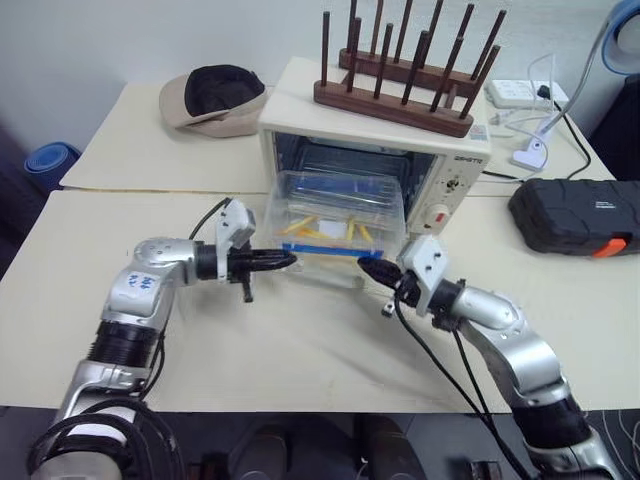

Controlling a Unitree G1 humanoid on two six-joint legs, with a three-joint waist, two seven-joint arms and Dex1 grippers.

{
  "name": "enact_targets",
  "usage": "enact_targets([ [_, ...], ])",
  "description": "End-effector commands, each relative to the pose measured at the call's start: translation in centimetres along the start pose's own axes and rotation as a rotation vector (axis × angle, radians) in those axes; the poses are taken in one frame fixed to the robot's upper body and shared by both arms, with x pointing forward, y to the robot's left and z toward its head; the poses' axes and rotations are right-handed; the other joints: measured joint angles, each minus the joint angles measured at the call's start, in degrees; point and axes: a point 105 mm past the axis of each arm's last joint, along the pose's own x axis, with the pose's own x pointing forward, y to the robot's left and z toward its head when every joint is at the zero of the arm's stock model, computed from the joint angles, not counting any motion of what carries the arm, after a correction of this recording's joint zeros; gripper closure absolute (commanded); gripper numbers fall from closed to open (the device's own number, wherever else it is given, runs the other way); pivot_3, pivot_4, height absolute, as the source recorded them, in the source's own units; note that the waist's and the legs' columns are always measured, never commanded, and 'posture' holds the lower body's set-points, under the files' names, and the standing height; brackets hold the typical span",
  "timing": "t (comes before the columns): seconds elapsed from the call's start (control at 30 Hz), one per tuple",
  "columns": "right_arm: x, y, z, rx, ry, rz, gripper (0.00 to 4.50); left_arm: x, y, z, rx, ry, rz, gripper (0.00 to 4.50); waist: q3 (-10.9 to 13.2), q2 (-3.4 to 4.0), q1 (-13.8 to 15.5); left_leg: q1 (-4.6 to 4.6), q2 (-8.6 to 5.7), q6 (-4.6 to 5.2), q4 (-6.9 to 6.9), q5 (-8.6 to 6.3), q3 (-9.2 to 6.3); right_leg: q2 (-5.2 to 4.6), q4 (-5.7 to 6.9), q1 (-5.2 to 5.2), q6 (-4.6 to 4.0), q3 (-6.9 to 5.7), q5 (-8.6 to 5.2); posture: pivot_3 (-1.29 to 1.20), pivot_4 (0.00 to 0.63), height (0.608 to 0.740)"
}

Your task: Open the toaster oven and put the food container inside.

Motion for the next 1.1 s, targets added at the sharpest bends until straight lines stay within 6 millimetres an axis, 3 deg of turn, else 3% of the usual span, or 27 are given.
enact_targets([
  [0.03,0.6,-1.7,1.0,-0.039,-0.056,-0.065,4.49,0.1,3.5,2.6,-0.007,-0.161,0.257,4.5,0.0,0.0,-0.17,0.0,0.0,0.0,0.01,0.0,0.0,-0.01,0.0,0.0,0.01,0.0,0.0,0.0,0.15,0.74],
  [0.13,1.5,-2.6,1.1,-0.037,-0.073,-0.106,4.49,1.0,4.4,3.2,-0.034,-0.234,0.344,4.5,0.0,0.0,-0.47,0.0,0.01,0.0,-0.04,0.0,0.07,-0.02,-0.01,-0.07,0.02,0.01,0.01,0.0,0.15,0.74],
  [0.37,2.1,-5.7,1.6,-0.046,-0.117,-0.267,4.49,2.5,3.6,3.1,-0.031,-0.261,0.315,4.5,0.0,0.0,-0.4,-0.02,0.0,-0.02,-0.07,0.01,0.15,-0.08,-0.03,-0.14,0.04,0.03,0.02,0.0,0.15,0.74],
  [0.47,1.9,-6.2,1.9,-0.018,-0.138,-0.302,4.49,1.6,3.7,2.4,-0.082,-0.246,0.294,4.5,0.0,0.0,-0.4,-0.02,0.0,-0.02,-0.08,0.01,0.15,-0.07,-0.03,-0.15,0.05,0.03,0.03,0.0,0.15,0.74],
  [0.6,0.9,-3.8,2.5,0.039,-0.17,-0.183,4.49,-1.5,3.1,1.0,-0.057,-0.165,0.235,4.5,-0.01,0.0,-0.73,-0.02,0.01,-0.02,-0.09,0.01,0.15,-0.06,-0.03,-0.15,0.05,0.03,0.03,0.0,0.15,0.74],
  [0.67,-0.1,-2.8,2.7,0.058,-0.173,-0.133,4.5,-3.2,2.3,0.7,-0.041,-0.142,0.175,3.96,-0.01,0.01,-1.36,-0.02,0.04,-0.03,-0.18,0.01,0.16,-0.05,-0.03,-0.2,0.05,0.05,0.02,0.0,0.15,0.74],
  [0.73,-2.6,-2.8,2.3,0.046,-0.142,-0.11,4.5,-6.7,0.8,0.4,0.098,-0.108,0.079,3.42,-0.01,0.01,-1.81,-0.03,0.08,-0.05,-0.24,0.0,0.15,-0.03,-0.04,-0.25,0.04,0.05,0.02,0.0,0.15,0.74],
  [0.83,-6.9,-4.6,-1.6,-0.016,0.05,-0.146,4.5,-11.6,-1.9,0.2,0.136,-0.071,-0.122,2.69,-0.01,0.02,-1.82,-0.16,0.1,-0.05,-0.25,-0.02,0.07,-0.04,-0.01,-0.48,0.04,0.13,0.02,0.0,0.15,0.74],
  [0.97,-10.0,-4.9,-6.6,-0.078,0.271,-0.08,4.5,-13.6,-2.9,0.8,0.141,-0.013,-0.184,1.67,0.01,0.03,-1.03,-0.17,0.09,0.04,-0.21,-0.09,0.35,-0.05,-0.19,-0.39,0.01,0.13,0.01,0.0,0.15,0.74],
  [1.07,-9.8,-4.3,-8.1,-0.055,0.29,-0.022,4.5,-13.8,-3.2,1.4,0.157,-0.021,-0.207,1.04,0.01,0.07,-0.71,0.34,0.08,0.55,-0.14,-0.35,0.35,-0.04,-0.41,0.26,-0.01,0.13,0.0,0.0,0.15,0.74],
  [1.1,-9.1,-3.7,-8.1,-0.052,0.264,0.012,4.5,-13.6,-3.2,1.6,0.159,-0.035,-0.198,0.64,0.01,0.06,-0.84,0.43,0.08,0.55,-0.13,-0.35,0.43,-0.04,-0.29,0.26,-0.01,0.19,0.0,0.0,0.15,0.74],
])
